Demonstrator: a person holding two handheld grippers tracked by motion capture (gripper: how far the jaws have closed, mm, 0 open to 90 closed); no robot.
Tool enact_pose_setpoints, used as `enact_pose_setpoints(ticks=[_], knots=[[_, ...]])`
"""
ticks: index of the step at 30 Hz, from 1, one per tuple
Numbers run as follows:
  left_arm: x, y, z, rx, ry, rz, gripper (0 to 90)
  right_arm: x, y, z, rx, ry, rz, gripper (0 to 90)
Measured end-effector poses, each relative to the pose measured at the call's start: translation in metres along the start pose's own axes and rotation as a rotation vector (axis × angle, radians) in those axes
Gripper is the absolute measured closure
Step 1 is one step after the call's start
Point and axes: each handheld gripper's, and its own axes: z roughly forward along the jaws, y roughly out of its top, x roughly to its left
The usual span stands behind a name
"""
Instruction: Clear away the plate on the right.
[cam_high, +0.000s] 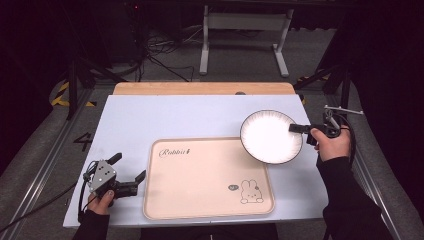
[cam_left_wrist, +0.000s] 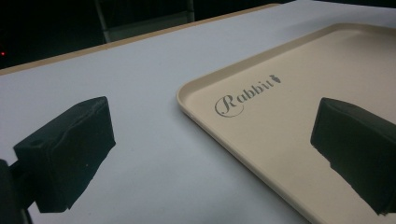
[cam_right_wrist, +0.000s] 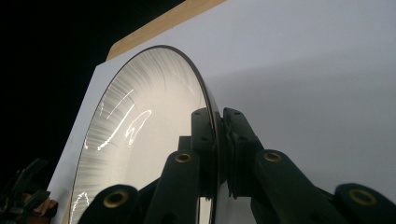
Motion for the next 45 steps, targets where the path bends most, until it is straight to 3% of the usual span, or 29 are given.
enact_pose_setpoints(ticks=[17,37,45], knots=[[0.0,0.0,0.0,-0.002,-0.003,0.0,0.3,0.041,-0.019,0.039,0.089,0.099,-0.041,83.7],[0.0,0.0,0.0,-0.002,-0.001,0.002,0.3,0.083,-0.035,0.076,0.145,0.155,-0.101,83.5],[0.0,0.0,0.0,-0.003,-0.001,0.002,0.3,0.094,-0.044,0.088,0.165,0.192,-0.097,83.4]])
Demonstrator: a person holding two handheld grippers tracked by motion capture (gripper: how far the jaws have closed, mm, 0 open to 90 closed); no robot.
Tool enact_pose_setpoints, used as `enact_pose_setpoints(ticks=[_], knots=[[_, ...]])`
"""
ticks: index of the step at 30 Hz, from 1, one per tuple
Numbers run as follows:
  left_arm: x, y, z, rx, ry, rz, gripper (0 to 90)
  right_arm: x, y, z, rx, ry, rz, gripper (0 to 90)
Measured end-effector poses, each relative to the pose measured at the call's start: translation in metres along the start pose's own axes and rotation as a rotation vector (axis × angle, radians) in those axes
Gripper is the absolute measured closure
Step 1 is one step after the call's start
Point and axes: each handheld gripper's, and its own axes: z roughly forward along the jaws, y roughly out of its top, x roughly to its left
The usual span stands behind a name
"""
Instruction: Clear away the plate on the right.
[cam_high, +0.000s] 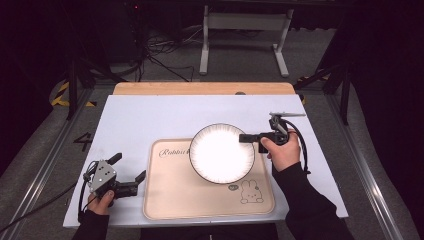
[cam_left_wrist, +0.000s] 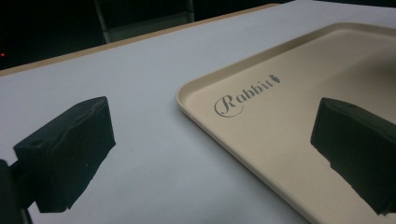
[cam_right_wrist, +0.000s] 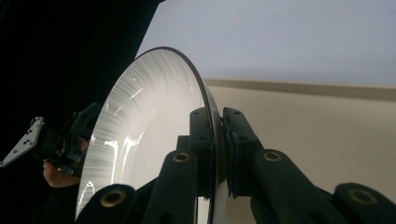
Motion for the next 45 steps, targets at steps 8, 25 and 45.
enact_pose_setpoints(ticks=[8,25,45], knots=[[0.0,0.0,0.0,0.0,0.002,0.002,0.3,0.005,-0.007,0.016,0.021,0.039,0.019,83.4],[0.0,0.0,0.0,0.002,0.002,0.007,0.3,0.002,-0.017,0.039,0.081,0.014,0.039,82.8],[-0.001,0.0,0.0,0.001,0.002,0.003,0.3,-0.008,-0.027,0.058,0.129,-0.032,0.027,82.1]])
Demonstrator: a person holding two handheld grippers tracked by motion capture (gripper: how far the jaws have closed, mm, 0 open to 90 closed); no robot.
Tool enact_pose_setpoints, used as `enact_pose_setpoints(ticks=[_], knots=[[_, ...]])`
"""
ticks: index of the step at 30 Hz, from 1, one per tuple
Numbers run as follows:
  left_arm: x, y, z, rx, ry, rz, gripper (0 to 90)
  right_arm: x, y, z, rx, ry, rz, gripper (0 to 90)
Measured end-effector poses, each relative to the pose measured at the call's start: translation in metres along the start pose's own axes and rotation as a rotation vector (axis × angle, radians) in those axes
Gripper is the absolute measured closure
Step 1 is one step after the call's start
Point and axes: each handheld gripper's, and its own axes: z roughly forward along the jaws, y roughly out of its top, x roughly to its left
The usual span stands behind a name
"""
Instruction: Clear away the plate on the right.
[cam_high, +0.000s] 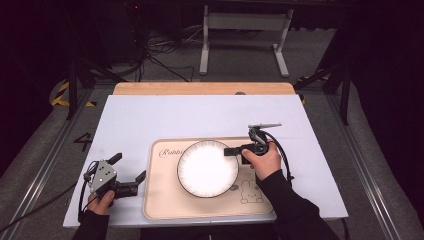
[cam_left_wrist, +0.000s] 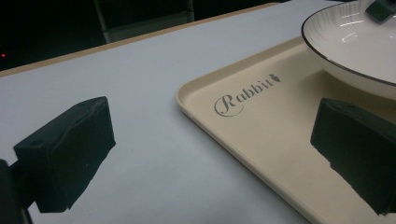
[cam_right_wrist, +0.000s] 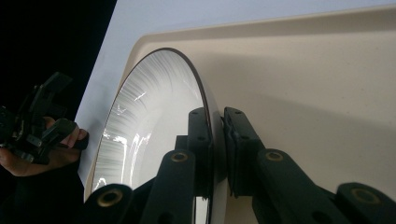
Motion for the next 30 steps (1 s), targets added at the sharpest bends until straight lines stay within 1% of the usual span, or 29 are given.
enact_pose_setpoints(ticks=[7,10,19,24,27,30], knots=[[0.0,0.0,0.0,0.0,-0.002,-0.001,0.3,-0.003,-0.001,0.004,0.013,-0.012,0.007,82.0],[0.0,0.0,0.0,0.0,-0.002,-0.001,0.2,-0.004,-0.001,0.006,0.013,-0.016,0.002,81.9],[0.0,0.0,0.0,0.001,-0.002,0.0,0.3,-0.007,-0.002,0.009,0.019,-0.013,0.013,81.7],[0.0,0.0,0.0,0.001,-0.002,0.0,0.3,-0.009,-0.002,0.011,0.023,-0.018,0.0,82.1],[0.0,0.0,0.0,0.001,-0.001,0.0,0.3,-0.009,-0.002,0.012,0.029,-0.031,-0.016,82.6],[0.0,0.0,0.0,0.001,-0.002,-0.001,0.3,-0.009,-0.002,0.012,0.031,-0.037,-0.022,82.8]])
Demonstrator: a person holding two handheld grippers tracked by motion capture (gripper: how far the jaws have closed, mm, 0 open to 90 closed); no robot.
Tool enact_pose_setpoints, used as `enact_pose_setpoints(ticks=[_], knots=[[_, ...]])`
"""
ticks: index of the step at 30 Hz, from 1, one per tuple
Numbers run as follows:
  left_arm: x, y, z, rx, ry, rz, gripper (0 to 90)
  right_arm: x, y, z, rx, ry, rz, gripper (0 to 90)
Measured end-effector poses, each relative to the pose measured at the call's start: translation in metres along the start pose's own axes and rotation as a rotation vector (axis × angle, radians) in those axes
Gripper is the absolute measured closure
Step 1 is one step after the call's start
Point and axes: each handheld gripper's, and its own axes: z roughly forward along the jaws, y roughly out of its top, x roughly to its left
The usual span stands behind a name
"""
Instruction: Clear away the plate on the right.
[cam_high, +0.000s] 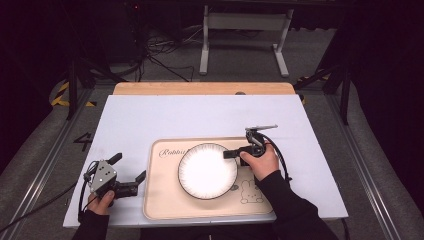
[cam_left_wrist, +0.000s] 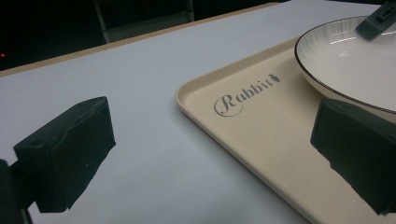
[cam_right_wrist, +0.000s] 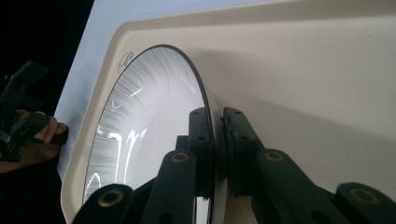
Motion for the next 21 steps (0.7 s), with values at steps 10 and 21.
enact_pose_setpoints(ticks=[10,21], knots=[[0.0,0.0,-0.0002,0.0,0.0,-0.001,0.3,-0.0028,-0.0006,0.0037,0.039,-0.054,-0.021,82.2],[0.0009,0.0,-0.0003,0.0,-0.003,-0.002,0.3,-0.004,-0.0023,-0.0011,-0.029,-0.05,-0.1,65.3]])
